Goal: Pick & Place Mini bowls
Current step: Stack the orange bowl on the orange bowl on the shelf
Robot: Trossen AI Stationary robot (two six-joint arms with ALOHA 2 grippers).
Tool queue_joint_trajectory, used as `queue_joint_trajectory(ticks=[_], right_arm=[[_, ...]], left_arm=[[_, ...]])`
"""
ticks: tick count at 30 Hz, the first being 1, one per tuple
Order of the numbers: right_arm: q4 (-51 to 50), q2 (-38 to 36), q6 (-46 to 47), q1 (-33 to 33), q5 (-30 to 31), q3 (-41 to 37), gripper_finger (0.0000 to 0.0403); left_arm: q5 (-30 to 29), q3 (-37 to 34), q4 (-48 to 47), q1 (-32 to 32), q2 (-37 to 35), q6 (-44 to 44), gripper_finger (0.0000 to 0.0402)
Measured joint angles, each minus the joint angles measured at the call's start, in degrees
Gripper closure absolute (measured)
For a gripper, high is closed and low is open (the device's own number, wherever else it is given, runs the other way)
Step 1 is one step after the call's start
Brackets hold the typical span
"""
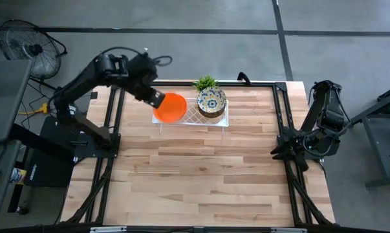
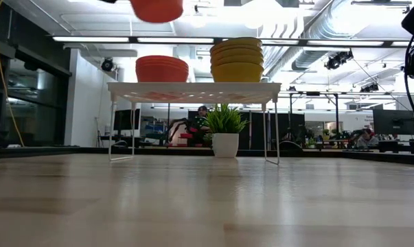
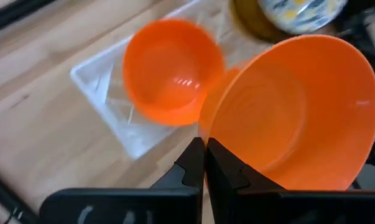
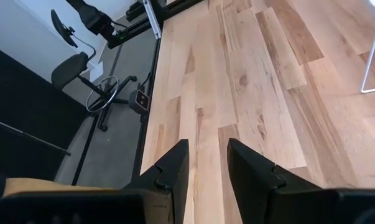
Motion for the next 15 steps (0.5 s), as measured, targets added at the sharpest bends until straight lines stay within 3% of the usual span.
queue_joint_trajectory(ticks=[7, 15], right_arm=[[0.0, 0.0, 0.4, 0.0, 0.4, 0.0, 0.0305], [0.0, 0.0, 0.8, 0.0, 1.4, 0.0, 0.0305]], left_arm=[[-1.3, -12.1, -0.1, -0.7, -4.2, -6.5, 0.0401], [-6.7, -12.3, 1.8, -0.7, -3.8, -8.9, 0.0401]])
